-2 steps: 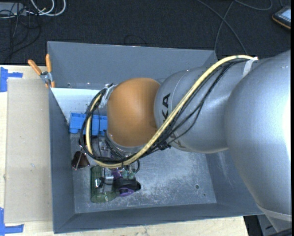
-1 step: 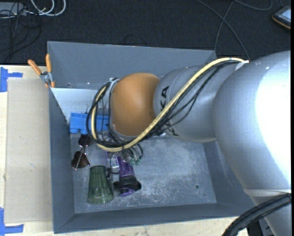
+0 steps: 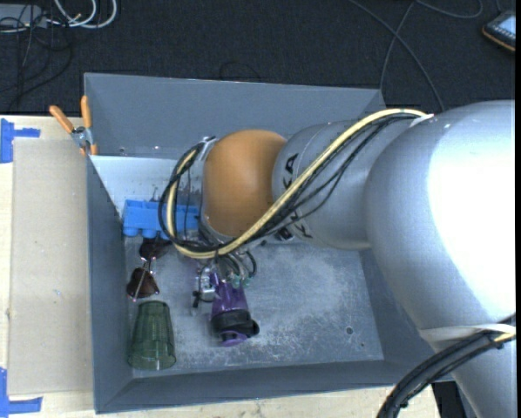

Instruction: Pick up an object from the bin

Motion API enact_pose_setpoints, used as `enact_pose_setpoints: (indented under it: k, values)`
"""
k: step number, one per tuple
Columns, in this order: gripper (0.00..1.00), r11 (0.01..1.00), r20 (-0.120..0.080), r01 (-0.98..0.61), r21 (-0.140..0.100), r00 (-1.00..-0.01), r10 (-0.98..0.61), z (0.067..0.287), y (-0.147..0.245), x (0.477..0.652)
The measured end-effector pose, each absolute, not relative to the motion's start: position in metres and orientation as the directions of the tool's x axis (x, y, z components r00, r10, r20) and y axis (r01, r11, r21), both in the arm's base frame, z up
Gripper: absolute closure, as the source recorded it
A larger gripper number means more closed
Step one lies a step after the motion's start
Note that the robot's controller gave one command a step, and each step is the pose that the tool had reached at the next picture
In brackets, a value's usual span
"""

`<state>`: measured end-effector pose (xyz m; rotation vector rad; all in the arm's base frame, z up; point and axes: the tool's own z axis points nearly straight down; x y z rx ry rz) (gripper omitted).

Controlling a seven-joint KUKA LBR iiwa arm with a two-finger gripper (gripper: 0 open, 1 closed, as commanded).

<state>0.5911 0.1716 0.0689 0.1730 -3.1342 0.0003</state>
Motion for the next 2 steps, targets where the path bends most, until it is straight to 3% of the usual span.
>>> enact_pose_setpoints:
  k: [1, 2]
  values:
    - [0.0, 0.99, 0.005, -0.141, -0.002, -0.99, -0.141, 0.069, 0.218, 0.505]
    - [0.0, 1.0, -0.006, -0.003, -0.002, -1.0, -0.003, 0.071, 0.224, 0.483]
